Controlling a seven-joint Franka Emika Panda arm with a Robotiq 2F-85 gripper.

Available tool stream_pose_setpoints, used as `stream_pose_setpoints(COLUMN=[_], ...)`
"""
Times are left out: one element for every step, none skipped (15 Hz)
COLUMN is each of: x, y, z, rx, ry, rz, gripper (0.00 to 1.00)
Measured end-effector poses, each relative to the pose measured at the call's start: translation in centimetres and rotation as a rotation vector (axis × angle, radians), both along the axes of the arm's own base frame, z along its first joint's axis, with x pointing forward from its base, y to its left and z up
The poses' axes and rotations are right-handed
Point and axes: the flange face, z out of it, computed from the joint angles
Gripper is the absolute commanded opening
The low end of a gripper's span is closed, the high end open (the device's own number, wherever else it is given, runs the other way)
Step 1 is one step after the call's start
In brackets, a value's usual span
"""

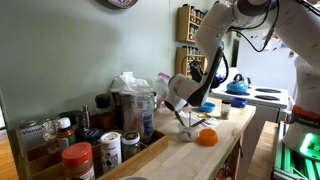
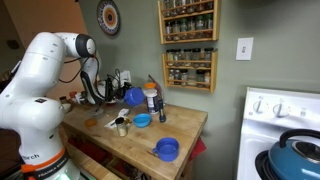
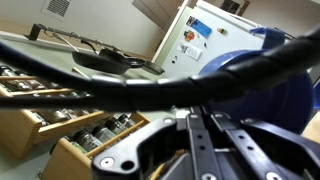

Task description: Pour the contents from the furthest cup into the blue bowl

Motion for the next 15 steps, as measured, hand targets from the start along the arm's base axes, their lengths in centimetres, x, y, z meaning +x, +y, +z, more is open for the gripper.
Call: stream_pose_setpoints(x=[0.02, 0.06, 0.12, 0.17, 0.19, 0.21, 0.22, 0.23, 0.24, 0.24, 0.24, 0.24, 0.24, 0.24, 0.24], y=[0.14, 0.26, 0.38, 0.47, 0.54, 0.60, 0.64, 0.68, 0.68, 0.68, 0.67, 0.67, 0.67, 0.67, 0.67], z=[-0.04, -0.02, 0.04, 0.08, 0.11, 0.13, 0.15, 0.16, 0.17, 0.18, 0.18, 0.18, 0.18, 0.18, 0.18], rx=[0.000, 0.001, 0.002, 0.003, 0.004, 0.004, 0.004, 0.004, 0.005, 0.005, 0.004, 0.004, 0.004, 0.004, 0.004], ry=[0.000, -0.001, -0.003, -0.005, -0.006, -0.006, -0.007, -0.008, -0.008, -0.008, -0.008, -0.008, -0.008, -0.008, -0.008], rz=[0.002, 0.003, 0.005, 0.006, 0.007, 0.008, 0.008, 0.009, 0.009, 0.009, 0.009, 0.009, 0.009, 0.009, 0.009], gripper=[0.01, 0.01, 0.01, 0.01, 0.01, 0.01, 0.01, 0.04, 0.04, 0.04, 0.04, 0.04, 0.04, 0.04, 0.04])
